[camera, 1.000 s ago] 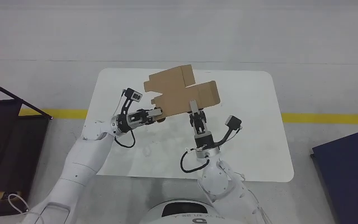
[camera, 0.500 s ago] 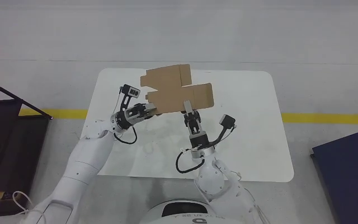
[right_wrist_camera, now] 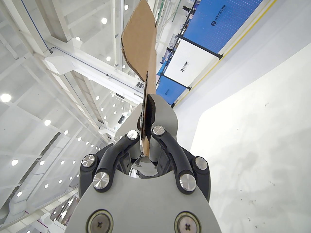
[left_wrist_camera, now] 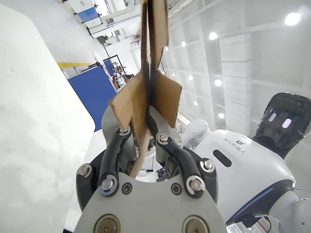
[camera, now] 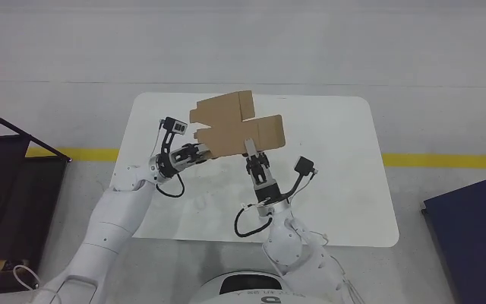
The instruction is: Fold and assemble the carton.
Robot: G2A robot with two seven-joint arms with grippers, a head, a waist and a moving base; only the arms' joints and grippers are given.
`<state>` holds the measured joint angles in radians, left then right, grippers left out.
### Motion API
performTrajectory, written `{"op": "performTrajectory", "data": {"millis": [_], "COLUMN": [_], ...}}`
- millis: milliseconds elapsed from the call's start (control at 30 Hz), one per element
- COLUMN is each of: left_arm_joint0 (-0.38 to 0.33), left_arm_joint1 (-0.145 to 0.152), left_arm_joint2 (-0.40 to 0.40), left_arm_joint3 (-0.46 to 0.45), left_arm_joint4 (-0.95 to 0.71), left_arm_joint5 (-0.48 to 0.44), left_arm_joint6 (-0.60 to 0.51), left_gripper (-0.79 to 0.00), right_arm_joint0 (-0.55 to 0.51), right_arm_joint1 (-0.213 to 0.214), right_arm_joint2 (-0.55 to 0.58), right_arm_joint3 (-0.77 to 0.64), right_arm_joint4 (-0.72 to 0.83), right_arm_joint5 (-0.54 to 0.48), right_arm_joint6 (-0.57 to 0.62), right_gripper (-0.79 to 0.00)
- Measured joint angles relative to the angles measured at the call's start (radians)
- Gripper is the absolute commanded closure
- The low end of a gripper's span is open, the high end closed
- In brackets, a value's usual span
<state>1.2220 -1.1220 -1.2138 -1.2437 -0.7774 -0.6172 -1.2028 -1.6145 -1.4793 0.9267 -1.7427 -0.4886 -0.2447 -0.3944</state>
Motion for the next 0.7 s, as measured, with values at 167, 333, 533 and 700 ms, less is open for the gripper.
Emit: {"op": "performTrajectory", "data": {"millis": [167, 333, 533, 700], "left_arm_joint0": [0.000, 0.004, 0.013, 0.021], "left_arm_joint1": [0.000, 0.002, 0.004, 0.007], "left_arm_joint2": [-0.001, -0.005, -0.010, -0.016], "left_arm_joint3": [-0.005, -0.017, -0.031, -0.042], "left_arm_joint4": [0.017, 0.042, 0.059, 0.068], "left_arm_joint5": [-0.002, -0.004, -0.011, -0.015], "left_arm_joint6": [0.002, 0.004, 0.011, 0.015], "left_gripper": [0.000, 0.000, 0.000, 0.000], "right_arm_joint0": [0.001, 0.001, -0.003, -0.010], "right_arm_joint1": [-0.001, -0.001, -0.002, -0.001], "right_arm_joint2": [0.005, 0.011, 0.015, 0.025], "right_arm_joint3": [-0.002, -0.004, -0.012, -0.029], "right_arm_joint4": [0.002, -0.007, -0.028, -0.054], "right_arm_joint5": [0.005, 0.011, 0.021, 0.030], "right_arm_joint6": [0.004, 0.007, -0.006, -0.021], "right_gripper": [-0.068, -0.037, -0.188, -0.320]}}
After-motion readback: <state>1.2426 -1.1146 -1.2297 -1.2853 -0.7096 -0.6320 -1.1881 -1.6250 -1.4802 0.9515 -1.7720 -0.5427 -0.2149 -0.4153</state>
